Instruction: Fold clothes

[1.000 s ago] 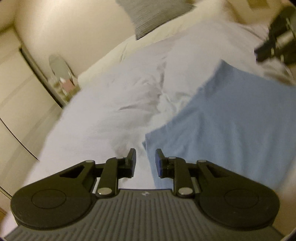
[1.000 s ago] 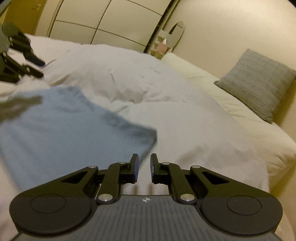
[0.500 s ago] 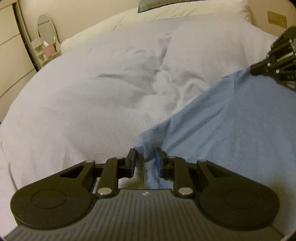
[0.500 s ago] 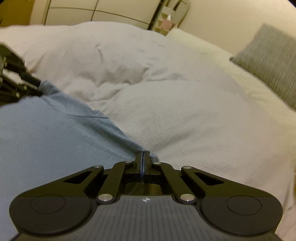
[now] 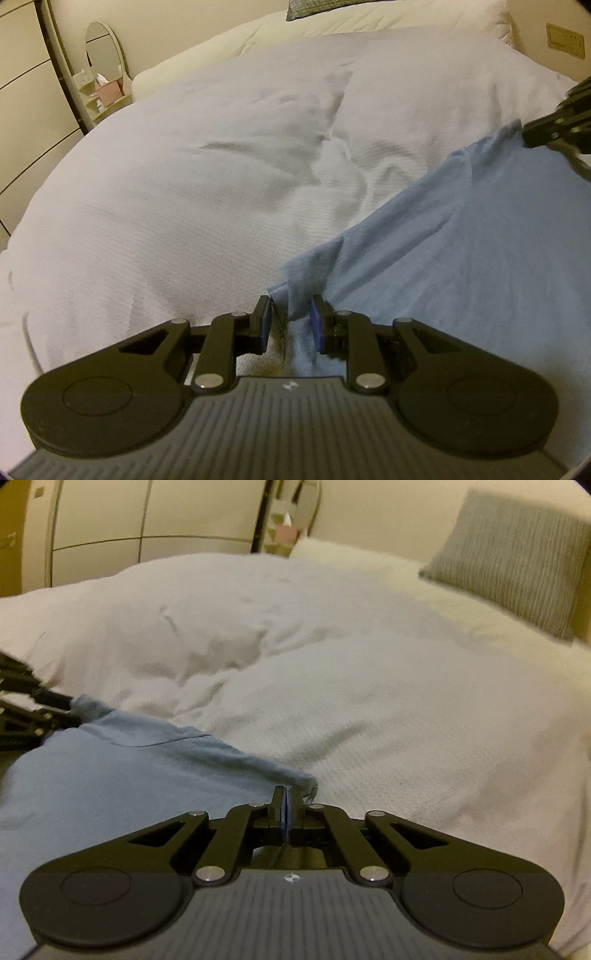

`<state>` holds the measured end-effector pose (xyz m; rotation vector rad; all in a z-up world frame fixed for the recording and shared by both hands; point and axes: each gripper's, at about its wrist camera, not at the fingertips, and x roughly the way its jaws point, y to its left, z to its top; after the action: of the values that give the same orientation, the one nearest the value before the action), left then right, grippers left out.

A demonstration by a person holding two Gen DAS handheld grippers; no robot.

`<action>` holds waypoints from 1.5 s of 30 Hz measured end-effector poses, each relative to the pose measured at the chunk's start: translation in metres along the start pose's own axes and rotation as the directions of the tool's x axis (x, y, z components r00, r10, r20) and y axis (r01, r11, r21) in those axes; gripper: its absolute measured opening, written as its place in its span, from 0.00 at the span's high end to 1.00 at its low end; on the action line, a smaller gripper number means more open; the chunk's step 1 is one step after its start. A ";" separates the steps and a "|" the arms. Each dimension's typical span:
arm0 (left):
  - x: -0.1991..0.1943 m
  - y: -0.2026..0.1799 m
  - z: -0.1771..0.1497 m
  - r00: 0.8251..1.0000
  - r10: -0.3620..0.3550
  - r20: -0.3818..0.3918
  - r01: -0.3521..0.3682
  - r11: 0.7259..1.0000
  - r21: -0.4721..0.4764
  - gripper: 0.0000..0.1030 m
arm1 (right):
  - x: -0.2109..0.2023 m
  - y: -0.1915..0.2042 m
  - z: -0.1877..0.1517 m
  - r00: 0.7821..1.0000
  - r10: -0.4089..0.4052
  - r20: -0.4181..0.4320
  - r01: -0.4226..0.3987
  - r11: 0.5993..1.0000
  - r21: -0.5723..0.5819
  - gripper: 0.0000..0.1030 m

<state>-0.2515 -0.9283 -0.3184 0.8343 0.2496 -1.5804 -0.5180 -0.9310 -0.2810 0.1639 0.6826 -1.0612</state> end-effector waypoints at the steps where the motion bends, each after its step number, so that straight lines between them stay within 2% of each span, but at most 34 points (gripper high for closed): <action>1: -0.002 -0.001 0.001 1.000 0.007 -0.004 -0.007 1.000 0.003 0.80 | -0.006 0.004 -0.002 1.000 0.015 0.002 -0.015 1.000 0.007 1.00; 10: -0.022 -0.009 0.007 0.999 0.047 -0.021 -0.047 0.999 0.019 0.80 | -0.043 0.031 -0.029 0.990 0.140 -0.016 -0.139 0.990 0.018 1.00; 15: -0.060 -0.019 0.002 0.999 0.033 0.011 -0.033 0.999 0.014 0.79 | -0.054 0.028 -0.051 0.982 0.176 -0.063 -0.175 0.984 0.021 1.00; 18: -0.093 -0.030 -0.014 0.999 0.018 0.033 -0.018 1.000 0.006 0.79 | -0.069 0.015 -0.063 0.988 0.133 -0.080 -0.129 0.990 0.055 1.00; 20: -0.114 -0.039 -0.027 0.999 0.003 0.050 -0.003 1.000 -0.006 0.79 | -0.087 0.009 -0.066 0.992 0.112 -0.055 -0.107 0.991 0.082 0.91; 22: -0.133 -0.050 -0.042 0.997 -0.019 0.070 0.021 0.999 -0.027 0.79 | -0.109 0.013 -0.070 0.990 0.139 -0.005 -0.137 0.984 0.117 0.89; 25: -0.144 -0.068 -0.062 0.998 -0.017 0.065 0.021 0.999 -0.047 0.77 | -0.127 0.038 -0.076 0.976 0.213 0.035 -0.216 0.970 0.109 0.90; 29: -0.143 -0.074 -0.082 0.999 0.015 0.030 -0.012 0.995 -0.101 0.77 | -0.124 0.055 -0.094 0.971 0.241 -0.010 -0.238 0.964 0.121 0.90; 33: -0.153 -0.067 -0.092 0.999 0.049 0.009 -0.048 0.993 -0.105 0.76 | -0.135 0.043 -0.109 0.983 0.179 -0.044 -0.171 0.976 0.138 0.90; 34: -0.159 -0.065 -0.093 0.998 0.055 0.013 -0.054 0.994 -0.092 0.76 | -0.142 0.043 -0.111 0.987 0.157 -0.038 -0.152 0.983 0.106 0.90; 35: -0.168 -0.066 -0.094 0.998 0.059 0.030 -0.057 0.996 -0.061 0.75 | -0.150 0.043 -0.112 0.990 0.135 -0.030 -0.133 0.988 0.072 0.82; 37: -0.186 -0.075 -0.098 0.994 0.063 0.086 -0.068 0.996 0.059 0.64 | -0.164 0.050 -0.115 0.995 0.101 0.007 -0.100 0.994 -0.051 0.73; 38: -0.193 -0.083 -0.102 0.992 0.059 0.113 -0.074 0.988 0.135 0.53 | -0.166 0.058 -0.115 0.996 0.087 0.022 -0.083 0.988 -0.131 0.70; 39: -0.200 -0.090 -0.106 0.989 0.053 0.140 -0.082 0.974 0.211 0.48 | -0.168 0.065 -0.116 0.997 0.074 0.038 -0.065 0.975 -0.211 0.70; 40: -0.207 -0.098 -0.109 0.985 0.044 0.166 -0.091 0.954 0.285 0.48 | -0.170 0.073 -0.117 0.997 0.063 0.055 -0.045 0.956 -0.289 0.70; 42: -0.202 -0.112 -0.114 0.986 0.055 0.154 -0.114 0.908 0.403 0.49 | -0.160 0.091 -0.117 0.996 0.056 0.065 -0.023 0.907 -0.420 0.70; 45: -0.182 -0.125 -0.117 0.985 0.081 0.150 -0.146 0.855 0.499 0.54 | -0.144 0.119 -0.118 0.995 0.043 0.085 0.015 0.809 -0.588 0.70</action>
<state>-0.3309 -0.6910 -0.3239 1.1274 -0.3227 -1.5995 -0.5129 -0.7124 -0.3124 -0.4212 0.8930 -0.7917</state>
